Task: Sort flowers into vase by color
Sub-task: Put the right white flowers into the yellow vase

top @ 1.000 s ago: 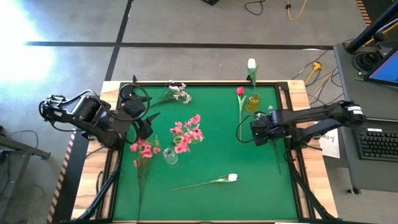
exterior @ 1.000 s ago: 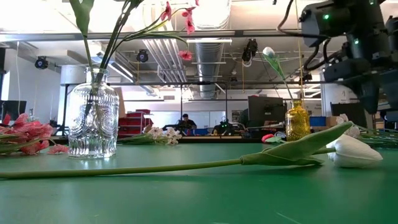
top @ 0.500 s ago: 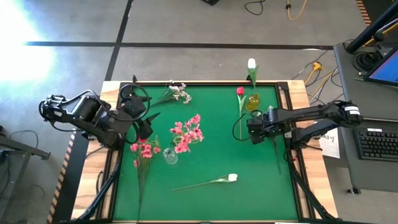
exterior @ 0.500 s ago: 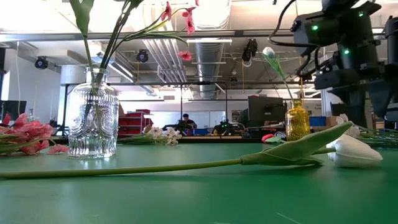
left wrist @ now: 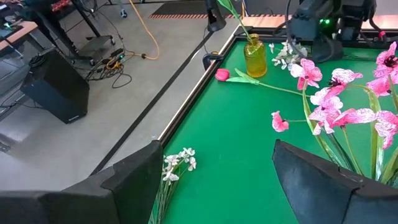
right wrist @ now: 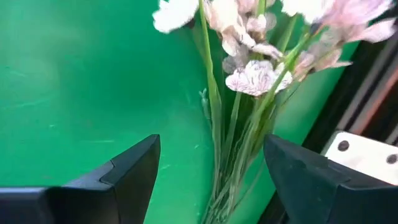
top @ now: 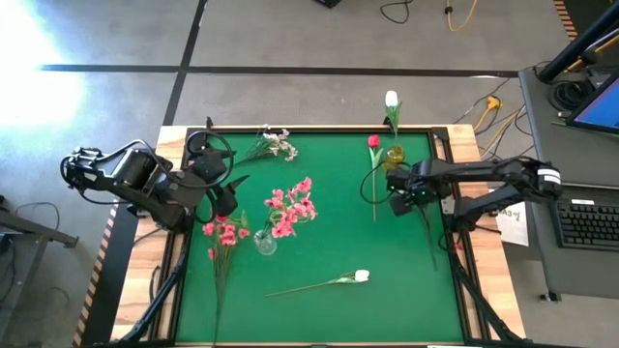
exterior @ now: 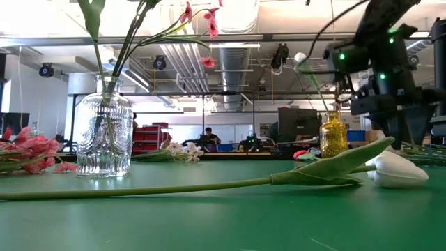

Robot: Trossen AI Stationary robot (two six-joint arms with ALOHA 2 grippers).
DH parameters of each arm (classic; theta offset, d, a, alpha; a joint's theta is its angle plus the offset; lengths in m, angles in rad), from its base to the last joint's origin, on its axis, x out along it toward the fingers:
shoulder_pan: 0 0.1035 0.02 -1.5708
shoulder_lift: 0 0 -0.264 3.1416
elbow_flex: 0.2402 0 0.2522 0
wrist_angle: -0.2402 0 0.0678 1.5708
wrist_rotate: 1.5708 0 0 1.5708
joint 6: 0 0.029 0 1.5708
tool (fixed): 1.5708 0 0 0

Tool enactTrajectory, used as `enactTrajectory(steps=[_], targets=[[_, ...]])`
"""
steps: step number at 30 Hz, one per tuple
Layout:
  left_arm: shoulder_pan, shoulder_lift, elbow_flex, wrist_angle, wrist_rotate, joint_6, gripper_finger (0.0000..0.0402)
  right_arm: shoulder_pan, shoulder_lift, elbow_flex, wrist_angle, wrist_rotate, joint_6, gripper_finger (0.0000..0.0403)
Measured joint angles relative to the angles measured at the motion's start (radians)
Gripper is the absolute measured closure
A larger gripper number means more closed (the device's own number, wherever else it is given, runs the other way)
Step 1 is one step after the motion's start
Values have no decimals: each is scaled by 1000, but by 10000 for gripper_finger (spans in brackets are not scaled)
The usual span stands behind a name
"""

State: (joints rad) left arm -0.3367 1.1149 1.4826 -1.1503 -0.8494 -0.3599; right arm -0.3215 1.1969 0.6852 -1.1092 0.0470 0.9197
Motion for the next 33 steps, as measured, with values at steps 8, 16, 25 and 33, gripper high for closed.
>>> enactTrajectory(steps=[8, 16, 25, 33], targets=[[0, 0, 0, 0, -1, 0, 117, -24, 0, -56, 23, -51, -3, 83], [0, 0, 0, 0, -6, 0, 117, -33, 20, -72, 42, -36, 0, 78], [0, 0, 0, 0, -6, 0, 117, -46, 93, -116, 142, -29, -46, 90], [0, 0, 0, -1, -6, 0, 117, -45, 70, -76, 217, -54, -57, 178]])
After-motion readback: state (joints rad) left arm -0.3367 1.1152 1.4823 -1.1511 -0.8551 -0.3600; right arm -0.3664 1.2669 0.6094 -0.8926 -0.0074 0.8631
